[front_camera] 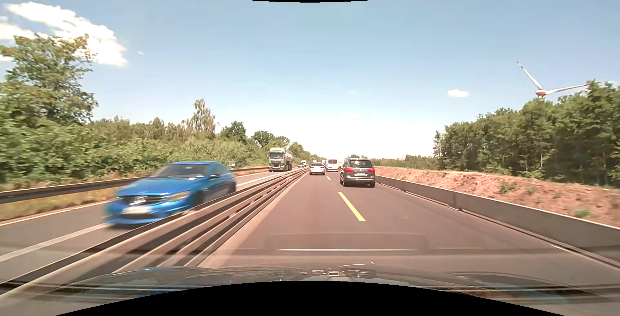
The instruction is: Follow the waypoints while adhering to traffic rules and regulations
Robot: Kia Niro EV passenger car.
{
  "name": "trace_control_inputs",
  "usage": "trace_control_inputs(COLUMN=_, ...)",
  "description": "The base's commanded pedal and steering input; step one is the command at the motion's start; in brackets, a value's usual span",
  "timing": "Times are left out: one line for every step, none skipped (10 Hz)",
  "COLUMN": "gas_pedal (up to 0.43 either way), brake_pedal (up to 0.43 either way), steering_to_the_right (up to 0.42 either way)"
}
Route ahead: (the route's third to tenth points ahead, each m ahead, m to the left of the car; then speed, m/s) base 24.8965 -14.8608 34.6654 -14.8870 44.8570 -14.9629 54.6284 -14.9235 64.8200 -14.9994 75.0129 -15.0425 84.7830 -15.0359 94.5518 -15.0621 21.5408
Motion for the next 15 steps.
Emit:
trace_control_inputs(gas_pedal=0.098, brake_pedal=0.000, steering_to_the_right=0.001)
trace_control_inputs(gas_pedal=0.098, brake_pedal=0.000, steering_to_the_right=0.001)
trace_control_inputs(gas_pedal=0.098, brake_pedal=0.000, steering_to_the_right=0.001)
trace_control_inputs(gas_pedal=0.098, brake_pedal=0.000, steering_to_the_right=0.001)
trace_control_inputs(gas_pedal=0.098, brake_pedal=0.000, steering_to_the_right=0.001)
trace_control_inputs(gas_pedal=0.098, brake_pedal=0.000, steering_to_the_right=0.001)
trace_control_inputs(gas_pedal=0.098, brake_pedal=0.000, steering_to_the_right=0.001)
trace_control_inputs(gas_pedal=0.098, brake_pedal=0.000, steering_to_the_right=0.001)
trace_control_inputs(gas_pedal=0.098, brake_pedal=0.000, steering_to_the_right=0.001)
trace_control_inputs(gas_pedal=0.098, brake_pedal=0.000, steering_to_the_right=0.001)
trace_control_inputs(gas_pedal=0.098, brake_pedal=0.000, steering_to_the_right=0.001)
trace_control_inputs(gas_pedal=0.087, brake_pedal=0.000, steering_to_the_right=0.000)
trace_control_inputs(gas_pedal=0.087, brake_pedal=0.000, steering_to_the_right=0.000)
trace_control_inputs(gas_pedal=0.067, brake_pedal=0.000, steering_to_the_right=0.000)
trace_control_inputs(gas_pedal=0.067, brake_pedal=0.000, steering_to_the_right=0.000)
